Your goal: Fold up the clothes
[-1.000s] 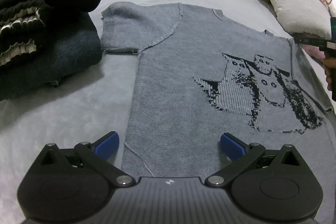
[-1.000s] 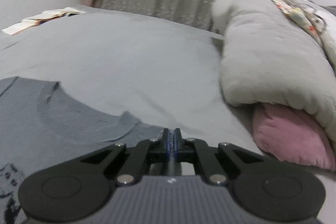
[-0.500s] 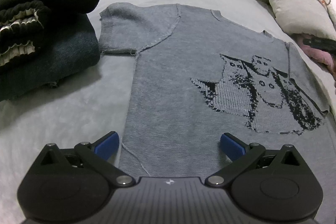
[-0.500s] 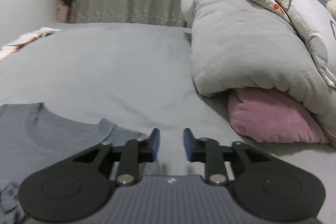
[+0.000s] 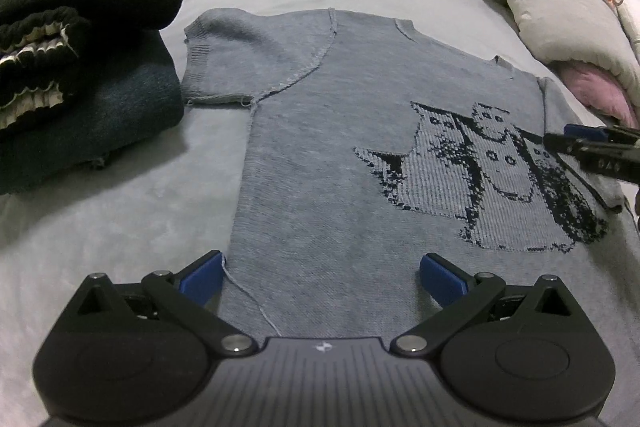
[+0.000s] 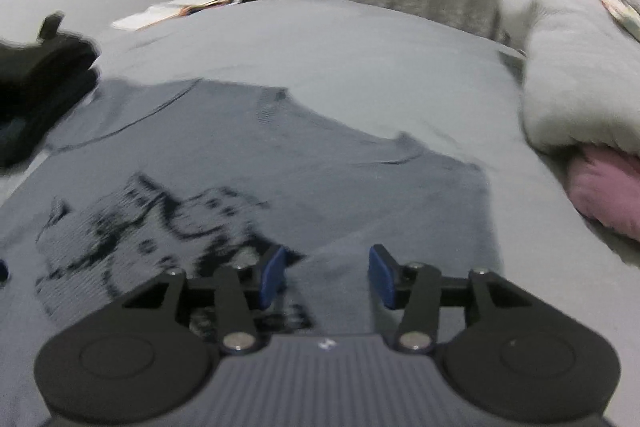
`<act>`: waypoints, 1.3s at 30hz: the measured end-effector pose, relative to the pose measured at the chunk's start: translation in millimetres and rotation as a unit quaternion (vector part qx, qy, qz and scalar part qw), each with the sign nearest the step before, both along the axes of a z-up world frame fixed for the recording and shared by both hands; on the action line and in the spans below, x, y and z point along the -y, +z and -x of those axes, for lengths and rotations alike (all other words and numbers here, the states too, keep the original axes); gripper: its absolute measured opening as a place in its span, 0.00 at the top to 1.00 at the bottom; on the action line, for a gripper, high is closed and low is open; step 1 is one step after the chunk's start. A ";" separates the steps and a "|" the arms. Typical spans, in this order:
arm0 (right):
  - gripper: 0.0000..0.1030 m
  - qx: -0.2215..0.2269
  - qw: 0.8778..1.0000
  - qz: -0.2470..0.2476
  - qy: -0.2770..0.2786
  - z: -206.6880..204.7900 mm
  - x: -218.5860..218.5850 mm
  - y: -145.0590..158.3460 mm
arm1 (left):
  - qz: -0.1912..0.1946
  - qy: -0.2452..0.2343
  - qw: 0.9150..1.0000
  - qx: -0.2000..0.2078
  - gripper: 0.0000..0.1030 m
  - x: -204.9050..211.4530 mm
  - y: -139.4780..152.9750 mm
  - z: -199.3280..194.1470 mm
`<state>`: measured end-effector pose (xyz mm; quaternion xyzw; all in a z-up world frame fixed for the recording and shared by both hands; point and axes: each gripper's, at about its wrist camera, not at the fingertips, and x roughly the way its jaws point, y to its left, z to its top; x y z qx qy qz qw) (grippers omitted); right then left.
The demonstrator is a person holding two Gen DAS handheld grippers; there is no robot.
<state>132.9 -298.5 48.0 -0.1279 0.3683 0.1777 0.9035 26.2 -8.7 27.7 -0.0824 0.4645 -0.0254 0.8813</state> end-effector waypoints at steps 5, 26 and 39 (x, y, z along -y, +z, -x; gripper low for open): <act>0.94 0.005 0.999 0.035 -0.039 1.4 -13.9 -8.2 | 0.006 -0.002 1.000 0.002 0.00 -0.3 2.7 1.5; 0.57 0.031 0.976 -0.145 -0.157 31.0 98.3 34.8 | 0.014 -0.001 1.000 0.005 0.00 -3.2 6.5 3.1; 0.68 -0.015 0.980 -0.100 -0.171 54.4 135.2 -8.4 | 0.007 -0.007 1.000 0.004 0.00 3.2 4.6 3.3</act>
